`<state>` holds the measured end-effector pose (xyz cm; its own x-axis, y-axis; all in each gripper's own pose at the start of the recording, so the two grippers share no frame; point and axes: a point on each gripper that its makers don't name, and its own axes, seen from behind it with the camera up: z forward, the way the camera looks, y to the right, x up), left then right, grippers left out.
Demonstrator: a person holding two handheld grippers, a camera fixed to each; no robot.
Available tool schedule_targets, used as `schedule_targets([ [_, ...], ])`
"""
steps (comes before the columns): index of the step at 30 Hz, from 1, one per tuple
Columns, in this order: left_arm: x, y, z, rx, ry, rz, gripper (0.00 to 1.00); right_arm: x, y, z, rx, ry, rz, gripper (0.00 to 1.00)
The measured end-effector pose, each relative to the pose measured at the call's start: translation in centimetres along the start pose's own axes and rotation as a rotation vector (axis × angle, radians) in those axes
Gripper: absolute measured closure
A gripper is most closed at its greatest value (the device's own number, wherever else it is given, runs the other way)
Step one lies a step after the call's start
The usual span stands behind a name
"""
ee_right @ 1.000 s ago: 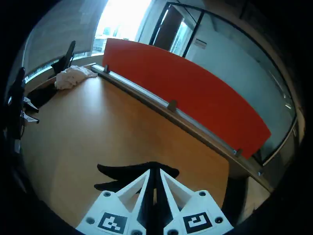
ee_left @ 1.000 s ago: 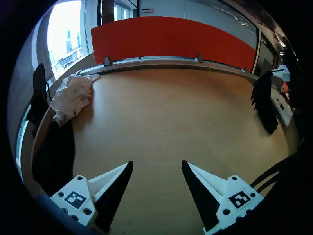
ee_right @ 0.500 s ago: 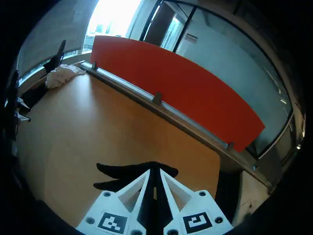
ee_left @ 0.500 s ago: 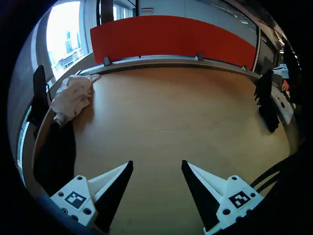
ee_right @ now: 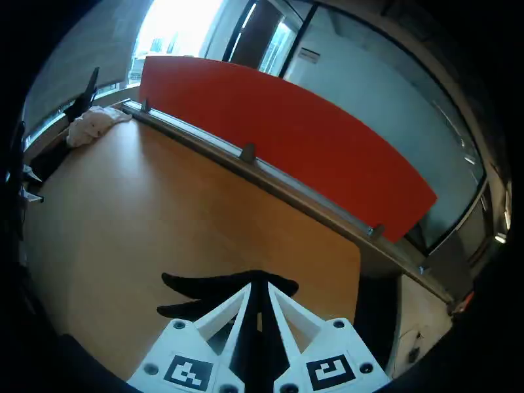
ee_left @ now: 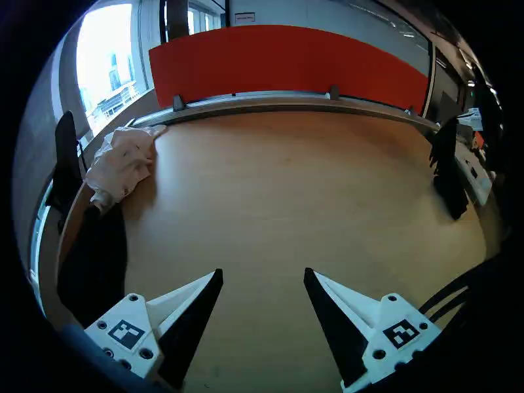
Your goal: Fold towel
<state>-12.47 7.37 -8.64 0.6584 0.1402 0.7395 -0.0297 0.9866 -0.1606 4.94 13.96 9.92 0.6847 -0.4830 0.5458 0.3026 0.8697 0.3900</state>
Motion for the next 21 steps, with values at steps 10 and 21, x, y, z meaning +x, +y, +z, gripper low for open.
schedule_targets([
  [10,0.1,0.4,0.0,-0.002,0.001,0.005,0.08,-1.3,0.6,-0.1,-0.010,-0.016,0.010,0.96],
  [21,0.6,0.6,0.0,-0.005,0.007,0.023,0.08,-3.8,1.7,-1.5,-0.032,-0.037,0.036,0.96],
])
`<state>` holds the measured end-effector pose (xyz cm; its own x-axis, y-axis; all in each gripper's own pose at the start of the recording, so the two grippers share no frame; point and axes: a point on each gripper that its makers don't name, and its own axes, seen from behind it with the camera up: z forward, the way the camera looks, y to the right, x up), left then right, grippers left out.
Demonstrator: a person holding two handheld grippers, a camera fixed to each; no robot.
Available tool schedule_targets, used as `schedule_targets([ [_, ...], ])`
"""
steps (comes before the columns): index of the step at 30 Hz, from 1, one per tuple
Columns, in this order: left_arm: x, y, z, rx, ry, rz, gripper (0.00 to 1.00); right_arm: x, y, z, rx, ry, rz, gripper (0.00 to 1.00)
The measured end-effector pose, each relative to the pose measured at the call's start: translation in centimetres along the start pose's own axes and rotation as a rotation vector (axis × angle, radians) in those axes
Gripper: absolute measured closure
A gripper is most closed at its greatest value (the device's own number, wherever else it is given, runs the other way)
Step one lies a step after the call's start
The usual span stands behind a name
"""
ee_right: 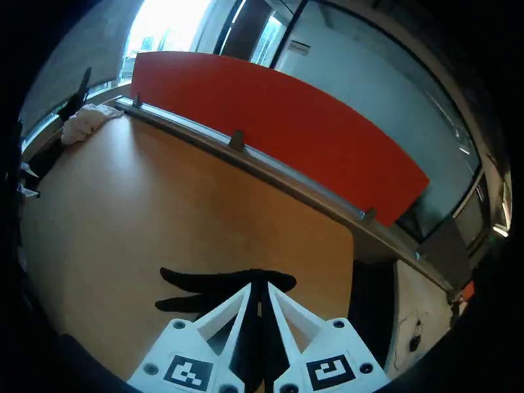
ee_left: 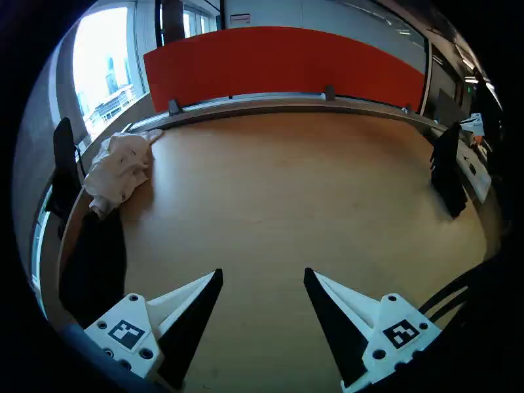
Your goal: Fold towel
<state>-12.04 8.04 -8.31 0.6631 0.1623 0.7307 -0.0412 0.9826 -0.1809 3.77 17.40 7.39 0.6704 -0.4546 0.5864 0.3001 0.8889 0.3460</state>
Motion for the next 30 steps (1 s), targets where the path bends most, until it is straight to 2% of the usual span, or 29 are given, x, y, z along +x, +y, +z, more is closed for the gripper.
schedule_targets([
  [15,0.2,0.8,-0.3,-0.013,0.003,0.026,0.08,-8.3,1.2,-2.7,-0.040,-0.091,0.069,0.96],
  [30,0.1,0.5,-0.8,-0.002,0.004,0.030,0.08,-15.0,0.7,-3.3,-0.052,-0.184,0.163,0.96],
])
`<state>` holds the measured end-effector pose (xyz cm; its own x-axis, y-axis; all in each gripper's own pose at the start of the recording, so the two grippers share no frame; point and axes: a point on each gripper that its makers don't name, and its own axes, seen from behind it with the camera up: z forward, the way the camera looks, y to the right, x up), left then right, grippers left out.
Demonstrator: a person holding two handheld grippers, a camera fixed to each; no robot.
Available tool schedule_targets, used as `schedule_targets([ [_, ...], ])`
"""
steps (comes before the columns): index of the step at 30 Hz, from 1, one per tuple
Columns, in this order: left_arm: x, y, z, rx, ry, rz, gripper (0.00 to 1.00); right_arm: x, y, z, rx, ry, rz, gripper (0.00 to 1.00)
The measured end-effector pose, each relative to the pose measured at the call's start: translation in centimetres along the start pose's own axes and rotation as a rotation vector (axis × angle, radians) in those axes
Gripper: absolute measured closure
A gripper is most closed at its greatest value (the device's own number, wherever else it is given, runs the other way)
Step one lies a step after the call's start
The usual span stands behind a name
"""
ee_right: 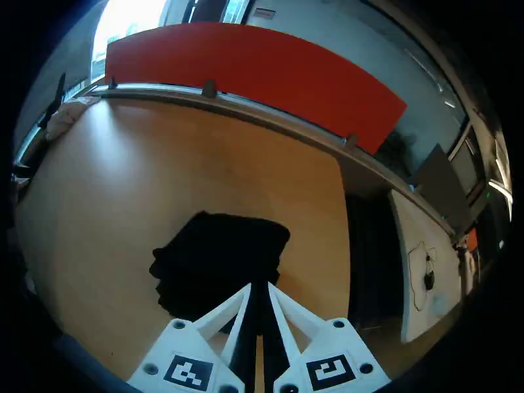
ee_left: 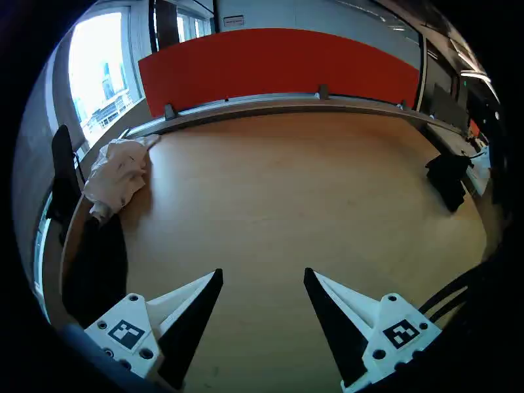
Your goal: Fold towel
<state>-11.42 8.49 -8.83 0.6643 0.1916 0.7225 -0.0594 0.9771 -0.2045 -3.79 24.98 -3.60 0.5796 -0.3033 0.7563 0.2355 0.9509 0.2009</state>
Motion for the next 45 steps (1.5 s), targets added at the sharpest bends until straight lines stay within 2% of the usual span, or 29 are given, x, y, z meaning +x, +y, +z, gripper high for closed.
schedule_targets([
  [9,-0.2,-0.1,-0.1,0.006,-0.003,0.003,0.08,-4.7,-0.1,1.2,0.003,-0.079,0.065,0.96],
  [20,-0.1,0.0,-0.3,0.013,-0.003,0.011,0.08,-7.9,0.1,2.7,0.004,-0.144,0.109,0.96],
  [33,-0.9,-0.6,-0.7,0.031,-0.013,0.005,0.08,-10.4,0.0,5.1,-0.014,-0.207,0.141,0.96],
  [45,-1.5,-0.8,-0.8,0.041,-0.023,0.002,0.08,-10.6,-0.3,6.2,-0.020,-0.223,0.143,0.96],
])
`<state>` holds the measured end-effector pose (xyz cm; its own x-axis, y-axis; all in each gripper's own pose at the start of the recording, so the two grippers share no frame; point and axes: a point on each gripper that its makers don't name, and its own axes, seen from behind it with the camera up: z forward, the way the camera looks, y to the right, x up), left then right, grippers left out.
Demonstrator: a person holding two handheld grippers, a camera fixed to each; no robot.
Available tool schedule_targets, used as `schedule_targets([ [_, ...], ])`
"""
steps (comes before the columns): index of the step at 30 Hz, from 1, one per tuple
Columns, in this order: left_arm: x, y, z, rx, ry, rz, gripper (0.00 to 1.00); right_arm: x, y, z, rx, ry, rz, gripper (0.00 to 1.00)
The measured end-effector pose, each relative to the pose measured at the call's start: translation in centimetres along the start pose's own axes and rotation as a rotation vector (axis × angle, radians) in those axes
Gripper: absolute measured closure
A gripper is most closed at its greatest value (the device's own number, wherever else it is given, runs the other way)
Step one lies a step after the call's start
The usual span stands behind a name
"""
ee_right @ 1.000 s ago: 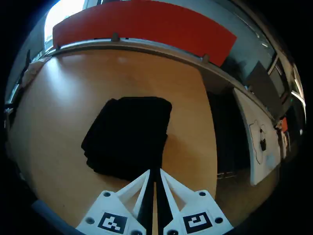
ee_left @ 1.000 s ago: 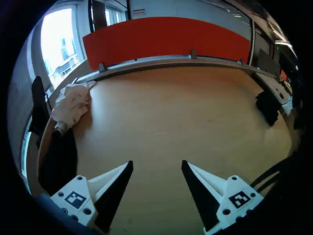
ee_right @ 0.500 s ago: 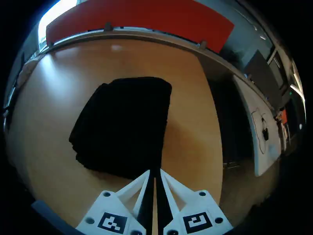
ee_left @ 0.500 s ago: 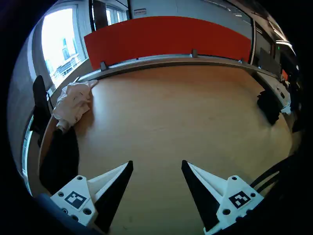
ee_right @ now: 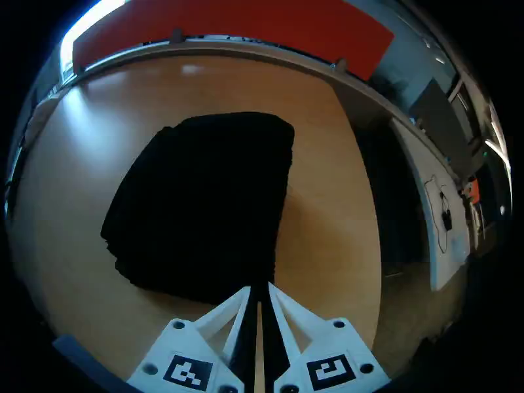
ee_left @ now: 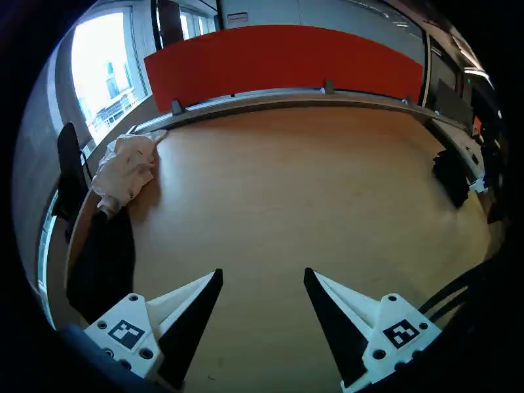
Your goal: Fold towel
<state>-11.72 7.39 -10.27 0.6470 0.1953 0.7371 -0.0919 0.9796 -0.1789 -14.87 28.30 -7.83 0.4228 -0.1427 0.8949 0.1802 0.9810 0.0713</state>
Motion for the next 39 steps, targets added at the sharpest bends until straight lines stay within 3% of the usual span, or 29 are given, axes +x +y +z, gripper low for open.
schedule_targets([
  [18,0.1,0.0,0.1,0.003,-0.001,0.003,0.08,0.1,-0.1,-0.2,-0.004,0.026,0.011,0.95],
  [33,0.5,-0.1,0.0,-0.003,0.013,-0.013,0.08,0.9,0.4,-2.2,-0.037,0.091,0.024,0.77],
  [35,0.5,-0.1,0.0,-0.004,0.015,-0.016,0.08,1.0,0.4,-2.4,-0.039,0.098,0.024,0.68],
  [39,0.5,-0.3,-0.1,-0.004,0.018,-0.021,0.08,1.0,0.6,-2.8,-0.055,0.106,0.029,0.35],
])
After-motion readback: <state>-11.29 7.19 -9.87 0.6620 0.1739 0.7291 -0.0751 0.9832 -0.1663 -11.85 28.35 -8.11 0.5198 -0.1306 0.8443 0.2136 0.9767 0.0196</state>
